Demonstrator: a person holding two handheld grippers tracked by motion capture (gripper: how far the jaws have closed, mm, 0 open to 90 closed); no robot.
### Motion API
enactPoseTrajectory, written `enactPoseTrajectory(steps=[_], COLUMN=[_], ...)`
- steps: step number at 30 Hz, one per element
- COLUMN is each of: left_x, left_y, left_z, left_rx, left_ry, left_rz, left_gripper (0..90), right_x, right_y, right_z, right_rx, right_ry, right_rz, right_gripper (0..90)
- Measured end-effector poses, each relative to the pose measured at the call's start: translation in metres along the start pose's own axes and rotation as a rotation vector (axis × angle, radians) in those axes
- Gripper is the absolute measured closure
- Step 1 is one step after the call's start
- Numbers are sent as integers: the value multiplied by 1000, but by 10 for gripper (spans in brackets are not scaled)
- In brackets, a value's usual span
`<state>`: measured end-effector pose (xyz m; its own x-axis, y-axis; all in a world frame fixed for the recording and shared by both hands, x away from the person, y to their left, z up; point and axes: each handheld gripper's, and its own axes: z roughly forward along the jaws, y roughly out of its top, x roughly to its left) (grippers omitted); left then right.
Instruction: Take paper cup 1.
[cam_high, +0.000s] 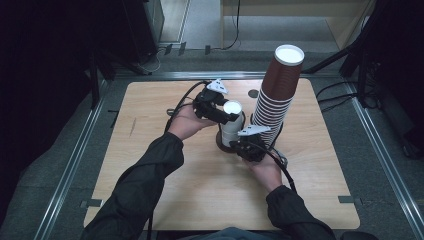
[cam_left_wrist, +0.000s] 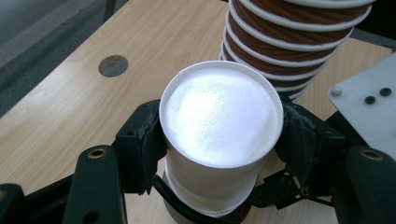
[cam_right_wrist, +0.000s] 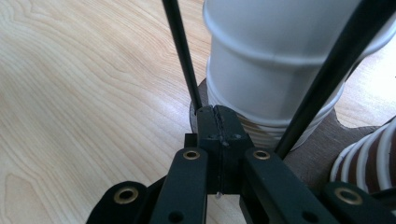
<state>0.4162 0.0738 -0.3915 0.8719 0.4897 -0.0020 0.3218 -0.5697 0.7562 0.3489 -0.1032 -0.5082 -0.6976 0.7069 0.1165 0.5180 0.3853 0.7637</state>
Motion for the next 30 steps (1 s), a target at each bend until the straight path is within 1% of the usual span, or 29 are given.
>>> enactPoseTrajectory(steps=[3, 4, 5, 6, 7, 8, 9, 11, 13, 15, 16, 18, 20, 21, 22, 24, 25, 26, 27, 29, 30], left_x=[0, 0, 0, -1, -1, -2, -3, -4, -6, -6, -6, -5, -5, -5, -5, -6, -6, -7, -9, -12, -14], left_y=[4, 5, 7, 9, 10, 12, 14, 18, 21, 23, 23, 24, 24, 24, 23, 23, 22, 22, 21, 19, 17], left_z=[-5, -7, -9, -12, -14, -16, -19, -24, -31, -37, -40, -45, -48, -54, -56, -59, -62, -66, -70, -75, -77], left_rx=[-3, -10, -12, -13, -16, -11, -7, -7, -15, -18, -21, -21, -19, -18, -21, -23, -22, -22, -20, -18, -22], left_ry=[-4, 4, -2, -1, -1, 3, 18, 19, 21, 24, 26, 31, 31, 29, 30, 27, 25, 22, 24, 24, 19], left_rz=[0, -1, -2, 4, -6, -11, -2, 2, 8, 15, 11, 11, 13, 14, 16, 13, 17, 18, 25, 35, 37], left_gripper=[347, 347, 347, 347, 348, 348, 349, 349, 349, 349, 349, 349, 350, 350, 350, 350, 350, 350, 350, 351, 351], right_x=[1, 2, 2, 2, 3, 3, 3, 3, 4, 6, 7, 9, 10, 12, 13, 15, 15, 15, 15, 15, 15], right_y=[0, 1, 1, 1, 1, 1, 1, 2, 2, 2, 2, 3, 3, 3, 3, 3, 3, 3, 3, 3, 3], right_z=[-2, -3, -4, -5, -6, -7, -8, -10, -13, -17, -19, -24, -25, -32, -34, -38, -38, -41, -46, -50, -52], right_rx=[-6, -6, -8, -5, -8, -8, -10, -11, -8, -6, -5, -1, 0, 1, 2, 0, 0, -3, -7, -14, -10], right_ry=[9, 14, 19, 20, 25, 27, 29, 39, 64, 90, 98, 105, 106, 130, 136, 151, 151, 168, 190, 219, 224], right_rz=[-14, -19, -24, -31, -33, -38, -41, -39, -36, -42, -46, -66, -72, -95, -108, -123, -123, -129, -140, -152, -157], right_gripper=[891, 891, 890, 889, 888, 887, 887, 881, 861, 861, 861, 858, 851, 833, 829, 805, 805, 791, 746, 674, 660])
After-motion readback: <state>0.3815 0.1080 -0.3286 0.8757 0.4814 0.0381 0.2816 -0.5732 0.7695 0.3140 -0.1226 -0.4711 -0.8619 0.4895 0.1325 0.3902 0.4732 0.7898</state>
